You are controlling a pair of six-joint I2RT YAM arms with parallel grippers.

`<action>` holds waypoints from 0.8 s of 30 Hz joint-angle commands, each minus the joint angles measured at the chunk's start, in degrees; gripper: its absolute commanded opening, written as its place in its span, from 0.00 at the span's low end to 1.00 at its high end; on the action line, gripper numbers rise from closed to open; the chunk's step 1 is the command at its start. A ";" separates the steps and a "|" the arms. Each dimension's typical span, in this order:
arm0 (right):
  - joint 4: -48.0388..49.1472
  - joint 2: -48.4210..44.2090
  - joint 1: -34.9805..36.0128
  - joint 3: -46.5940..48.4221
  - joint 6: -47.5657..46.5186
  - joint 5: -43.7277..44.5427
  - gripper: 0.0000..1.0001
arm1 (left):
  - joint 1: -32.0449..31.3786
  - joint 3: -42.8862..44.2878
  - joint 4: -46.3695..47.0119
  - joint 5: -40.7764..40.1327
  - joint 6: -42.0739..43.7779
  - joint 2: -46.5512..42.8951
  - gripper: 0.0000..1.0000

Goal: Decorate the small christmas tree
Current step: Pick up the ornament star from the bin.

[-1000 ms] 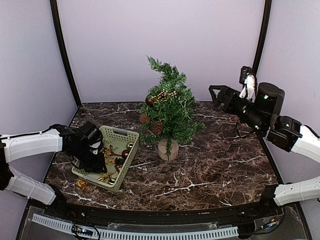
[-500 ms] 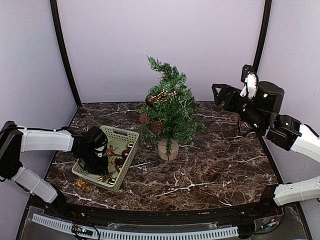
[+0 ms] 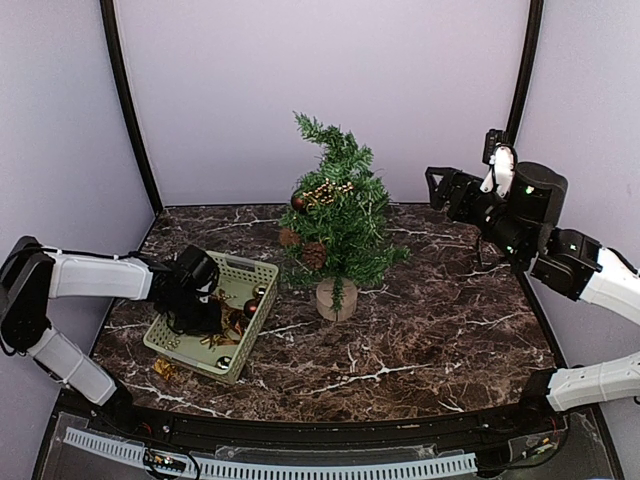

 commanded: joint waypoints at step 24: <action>2.93 -3.20 -0.56 -0.74 1.04 0.45 0.91 | 4.74 -2.87 0.68 3.39 7.71 -2.91 0.33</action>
